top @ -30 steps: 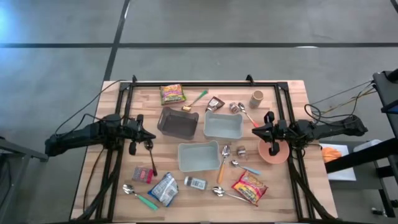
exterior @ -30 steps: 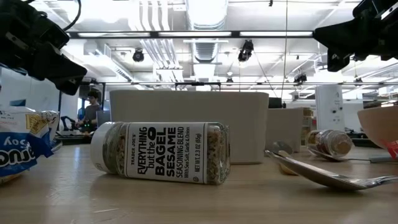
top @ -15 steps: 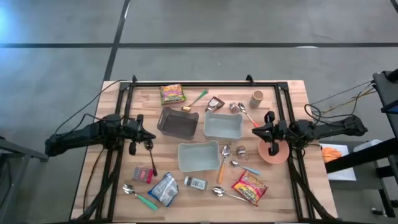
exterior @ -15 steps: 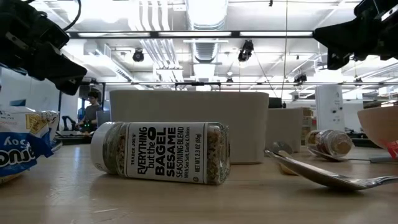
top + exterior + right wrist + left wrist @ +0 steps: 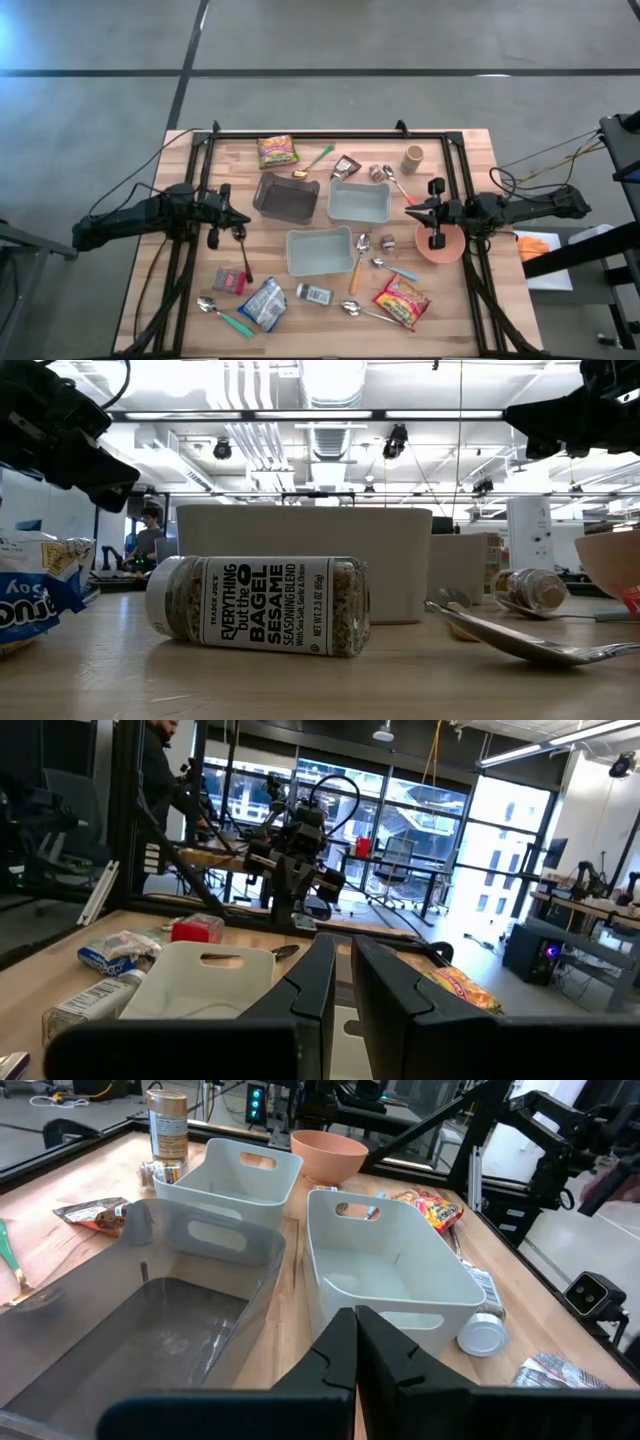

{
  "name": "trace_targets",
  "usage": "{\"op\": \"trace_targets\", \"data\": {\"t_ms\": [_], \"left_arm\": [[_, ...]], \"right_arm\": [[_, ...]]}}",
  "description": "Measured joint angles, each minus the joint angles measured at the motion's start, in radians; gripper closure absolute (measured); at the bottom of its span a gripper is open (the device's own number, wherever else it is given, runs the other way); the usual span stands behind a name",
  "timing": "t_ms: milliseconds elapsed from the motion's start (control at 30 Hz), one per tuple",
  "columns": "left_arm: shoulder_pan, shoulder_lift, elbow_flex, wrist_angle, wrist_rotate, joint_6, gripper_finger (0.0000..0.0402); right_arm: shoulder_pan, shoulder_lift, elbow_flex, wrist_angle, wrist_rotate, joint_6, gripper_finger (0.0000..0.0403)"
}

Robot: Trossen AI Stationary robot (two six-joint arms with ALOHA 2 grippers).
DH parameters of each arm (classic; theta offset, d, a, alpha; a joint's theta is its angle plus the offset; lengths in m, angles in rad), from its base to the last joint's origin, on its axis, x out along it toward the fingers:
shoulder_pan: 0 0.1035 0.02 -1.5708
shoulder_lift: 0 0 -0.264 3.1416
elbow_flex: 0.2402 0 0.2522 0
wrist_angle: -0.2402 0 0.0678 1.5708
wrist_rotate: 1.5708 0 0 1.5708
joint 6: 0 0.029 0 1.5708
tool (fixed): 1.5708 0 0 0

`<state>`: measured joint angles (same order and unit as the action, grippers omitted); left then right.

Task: Pick & Place Food Item
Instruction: Put the gold seasoning bottle into the top gray bin

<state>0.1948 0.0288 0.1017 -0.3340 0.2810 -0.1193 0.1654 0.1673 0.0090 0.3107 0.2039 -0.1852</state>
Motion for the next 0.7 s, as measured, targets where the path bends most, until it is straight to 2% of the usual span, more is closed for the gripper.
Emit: {"op": "trace_targets", "data": {"t_ms": [200,367,433,533,600,700], "left_arm": [[0.0,0.0,0.0,0.0,0.0,0.063,0.0401],[0.0,0.0,-0.008,0.08,-0.008,-0.007,0.0401],[0.0,0.002,-0.008,0.198,-0.06,-0.105,0.0401],[0.001,0.001,-0.005,0.332,-0.203,-0.263,0.0401],[0.002,0.002,-0.001,0.363,-0.257,-0.296,0.0401],[0.003,0.011,0.038,0.36,-0.268,-0.298,0.0401]], "right_arm": [[0.0,0.0,0.0,0.018,0.005,0.001,0.037],[-0.002,0.0,0.0,0.1,0.015,0.131,0.037],[-0.002,0.0,0.0,0.168,0.048,0.222,0.037],[-0.002,-0.001,0.0,0.236,0.098,0.339,0.037],[-0.003,0.0,0.011,0.241,0.109,0.349,0.037],[-0.003,0.001,0.057,0.237,0.112,0.334,0.037]]}}
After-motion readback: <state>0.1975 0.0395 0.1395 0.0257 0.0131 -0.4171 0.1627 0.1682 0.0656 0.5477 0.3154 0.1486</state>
